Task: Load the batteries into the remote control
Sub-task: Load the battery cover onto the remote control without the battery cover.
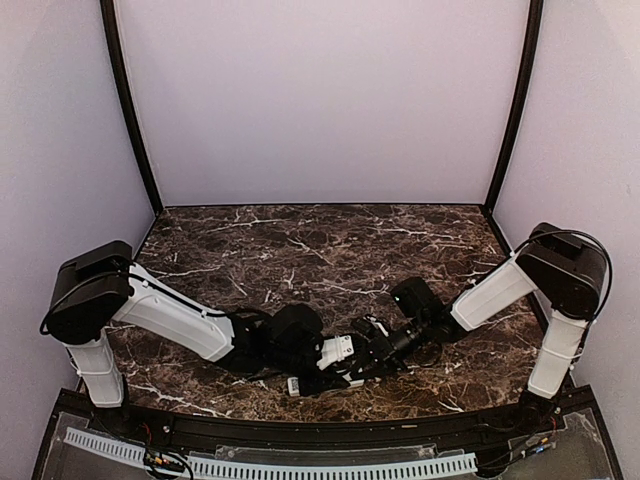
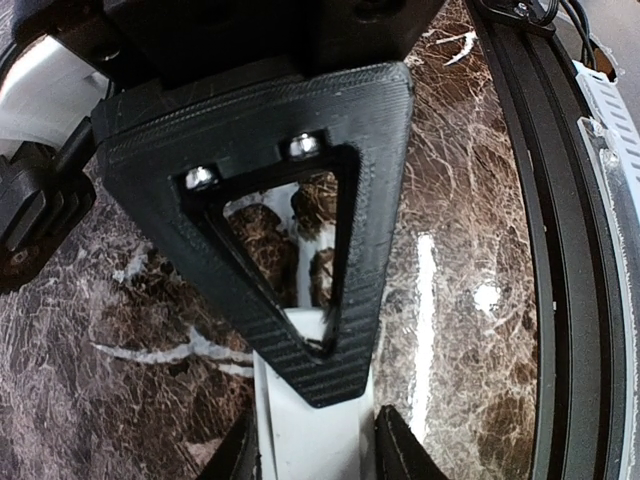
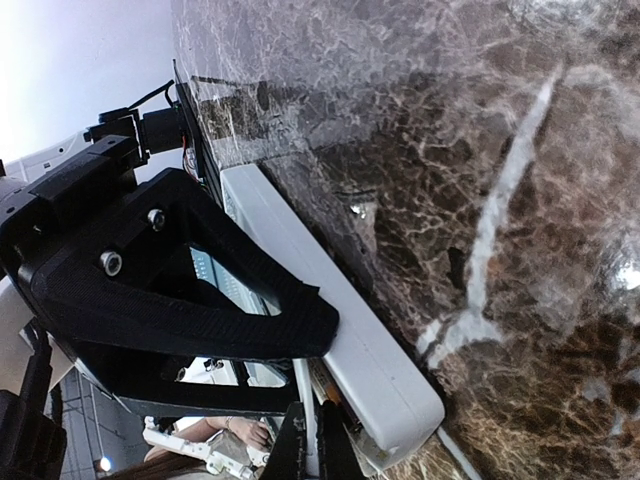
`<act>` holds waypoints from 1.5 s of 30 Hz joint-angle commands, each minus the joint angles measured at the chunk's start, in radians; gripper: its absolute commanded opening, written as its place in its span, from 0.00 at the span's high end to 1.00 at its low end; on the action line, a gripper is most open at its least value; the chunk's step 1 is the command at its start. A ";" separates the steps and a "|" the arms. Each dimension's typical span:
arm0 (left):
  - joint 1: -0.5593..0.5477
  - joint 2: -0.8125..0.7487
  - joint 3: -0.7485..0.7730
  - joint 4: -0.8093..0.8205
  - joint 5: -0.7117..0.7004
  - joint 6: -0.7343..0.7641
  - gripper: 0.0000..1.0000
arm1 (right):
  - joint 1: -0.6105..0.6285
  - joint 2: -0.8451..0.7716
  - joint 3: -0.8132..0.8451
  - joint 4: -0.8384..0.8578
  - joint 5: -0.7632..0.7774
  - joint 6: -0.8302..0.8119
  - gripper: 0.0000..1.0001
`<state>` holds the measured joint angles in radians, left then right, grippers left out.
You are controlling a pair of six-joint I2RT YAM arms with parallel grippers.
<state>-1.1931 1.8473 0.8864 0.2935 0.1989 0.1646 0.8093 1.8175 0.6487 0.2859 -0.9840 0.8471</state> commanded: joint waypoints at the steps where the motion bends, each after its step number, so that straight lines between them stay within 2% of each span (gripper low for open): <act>1: -0.013 0.035 0.020 -0.033 0.058 0.021 0.83 | 0.018 0.018 0.000 -0.010 0.070 -0.001 1.00; 5: -0.013 0.035 0.011 -0.050 0.063 0.027 0.91 | 0.018 0.013 0.002 -0.015 0.070 -0.001 0.99; 9: -0.013 0.035 -0.003 -0.067 0.058 0.032 1.00 | 0.018 -0.005 0.017 -0.053 0.081 -0.017 0.92; 22: -0.013 0.033 -0.025 -0.077 0.052 0.029 1.00 | 0.014 -0.056 0.067 -0.208 0.126 -0.086 0.80; 31: -0.013 0.031 -0.032 -0.078 0.049 0.027 1.00 | 0.014 -0.130 0.113 -0.382 0.198 -0.144 0.71; 37: -0.013 0.030 -0.031 -0.077 0.049 0.026 1.00 | 0.014 -0.112 0.134 -0.393 0.199 -0.150 0.69; 45: -0.013 0.025 -0.031 -0.086 0.047 0.031 1.00 | 0.014 -0.141 0.151 -0.499 0.273 -0.181 0.69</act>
<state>-1.1931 1.8477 0.8871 0.2878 0.2020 0.1806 0.8185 1.6985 0.7803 -0.1215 -0.7872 0.6994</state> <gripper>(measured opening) 0.341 0.312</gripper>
